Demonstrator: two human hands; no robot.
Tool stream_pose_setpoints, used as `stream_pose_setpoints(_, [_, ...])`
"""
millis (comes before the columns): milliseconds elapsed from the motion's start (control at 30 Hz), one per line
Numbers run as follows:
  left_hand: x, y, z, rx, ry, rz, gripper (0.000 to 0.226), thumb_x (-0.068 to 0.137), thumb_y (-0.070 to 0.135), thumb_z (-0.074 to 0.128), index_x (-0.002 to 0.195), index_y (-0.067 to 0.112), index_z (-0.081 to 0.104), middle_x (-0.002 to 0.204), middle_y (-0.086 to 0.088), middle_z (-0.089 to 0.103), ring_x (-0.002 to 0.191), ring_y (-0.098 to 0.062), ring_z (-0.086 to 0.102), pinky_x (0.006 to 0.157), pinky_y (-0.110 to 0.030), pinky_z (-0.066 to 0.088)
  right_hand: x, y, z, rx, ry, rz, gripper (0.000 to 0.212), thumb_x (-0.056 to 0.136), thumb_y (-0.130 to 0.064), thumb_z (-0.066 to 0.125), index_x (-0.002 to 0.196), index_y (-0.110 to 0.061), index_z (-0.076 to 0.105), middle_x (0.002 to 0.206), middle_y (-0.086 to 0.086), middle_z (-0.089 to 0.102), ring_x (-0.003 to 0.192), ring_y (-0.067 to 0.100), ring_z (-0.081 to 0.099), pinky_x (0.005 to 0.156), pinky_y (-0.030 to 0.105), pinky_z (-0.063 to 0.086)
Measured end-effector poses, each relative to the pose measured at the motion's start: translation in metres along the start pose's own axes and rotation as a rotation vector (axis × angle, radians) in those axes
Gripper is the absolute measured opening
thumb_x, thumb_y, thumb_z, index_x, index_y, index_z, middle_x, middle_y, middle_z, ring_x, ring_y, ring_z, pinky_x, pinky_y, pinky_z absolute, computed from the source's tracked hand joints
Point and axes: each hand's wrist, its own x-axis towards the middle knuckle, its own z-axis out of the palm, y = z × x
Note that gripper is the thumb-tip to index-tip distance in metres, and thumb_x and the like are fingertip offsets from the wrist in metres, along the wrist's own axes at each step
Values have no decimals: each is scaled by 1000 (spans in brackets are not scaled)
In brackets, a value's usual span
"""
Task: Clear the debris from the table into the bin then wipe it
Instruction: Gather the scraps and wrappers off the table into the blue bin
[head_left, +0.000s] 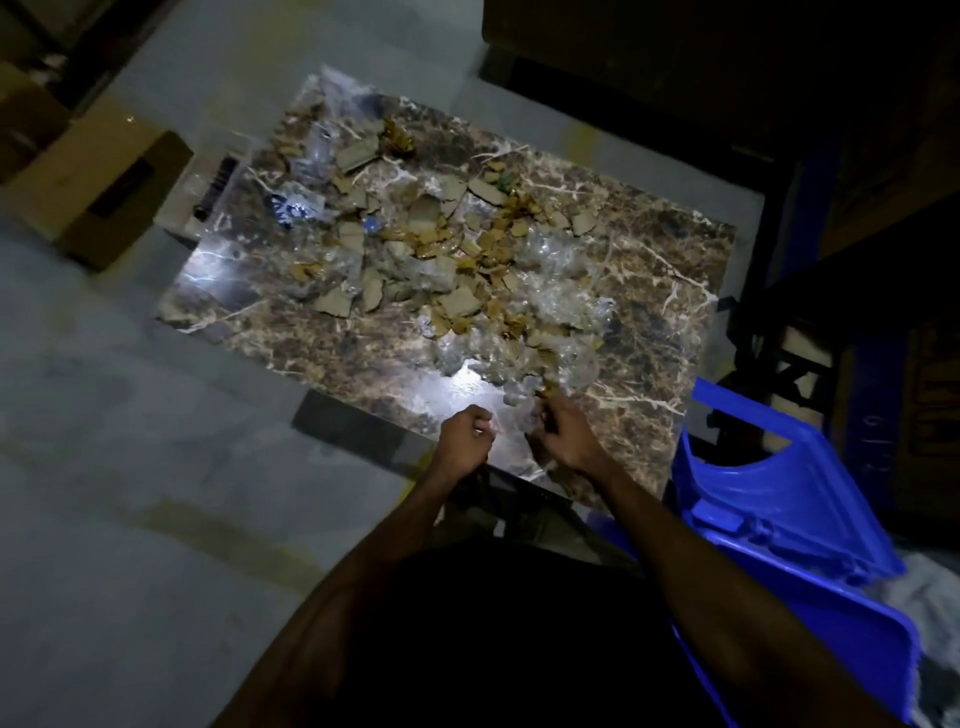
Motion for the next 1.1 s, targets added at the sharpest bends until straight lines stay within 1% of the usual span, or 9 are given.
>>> stream_pose_setpoints(167, [11, -9, -36, 50, 106, -11, 16, 91, 8, 58, 101, 11, 70, 81, -6, 70, 62, -18, 64, 58, -9, 47, 48, -28, -25, -30, 64, -64, 62, 82, -38, 68, 131, 0, 61, 125, 24, 61, 114, 30, 55, 94, 35, 42])
stream_pose_setpoints(267, [11, -11, -59, 8, 129, -58, 8, 94, 12, 61, 100, 15, 65, 78, -3, 67, 57, -23, 69, 66, -29, 60, 50, -33, -15, -2, 191, 33, 60, 88, -37, 53, 133, 2, 56, 130, 23, 57, 120, 39, 54, 101, 43, 43])
stream_pose_setpoints(367, [7, -20, -78, 37, 181, -94, 8, 93, 11, 64, 101, 13, 64, 86, -5, 69, 68, -22, 70, 70, -30, 57, 19, -49, 15, 27, 321, 267, 37, 89, -21, 59, 118, 2, 57, 114, 23, 60, 106, 38, 59, 88, 39, 41])
stream_pose_setpoints(467, [6, -26, -100, 71, 223, -139, 16, 91, 11, 65, 107, 6, 69, 89, -9, 72, 81, -25, 70, 72, -27, 51, -10, -67, 50, 103, 182, 185, 15, 82, -20, 69, 91, -21, 57, 88, 2, 60, 86, 28, 62, 71, 36, 42])
stream_pose_setpoints(533, [10, -28, -113, 94, 253, -177, 16, 90, 10, 63, 105, 8, 70, 83, -3, 68, 82, -25, 67, 71, -26, 46, -4, -73, 63, 57, -11, -57, 21, 81, -24, 71, 97, -24, 58, 95, -3, 57, 89, 19, 58, 77, 37, 48])
stream_pose_setpoints(633, [19, -37, -127, 68, 243, -191, 10, 86, 11, 62, 94, 14, 68, 73, -1, 68, 76, -27, 70, 74, -34, 58, 39, -89, 66, 11, -151, -265, 37, 83, -31, 69, 117, -21, 60, 108, -2, 54, 102, 17, 53, 86, 38, 46])
stream_pose_setpoints(867, [40, -17, -179, 45, 178, -112, 8, 92, 7, 61, 96, 12, 65, 74, -4, 67, 56, -10, 60, 53, -17, 47, 125, -116, 57, 126, -5, -93, 63, 88, -23, 76, 144, -5, 53, 139, 15, 52, 126, 26, 54, 107, 41, 45])
stream_pose_setpoints(1033, [86, -61, -221, 10, 16, -44, 18, 78, 40, 56, 92, 30, 63, 75, -2, 66, 66, -33, 70, 65, -45, 59, 118, -146, 81, 119, 286, 58, 16, 88, -24, 65, 103, -18, 61, 102, 6, 58, 93, 24, 59, 79, 34, 46])
stream_pose_setpoints(1100, [89, -61, -245, 20, -42, -27, 22, 77, 42, 59, 96, 33, 66, 81, -5, 68, 75, -35, 72, 70, -46, 59, 102, -176, 104, 105, 235, 18, 11, 86, -25, 66, 93, -23, 58, 90, 3, 59, 82, 22, 58, 71, 35, 41])
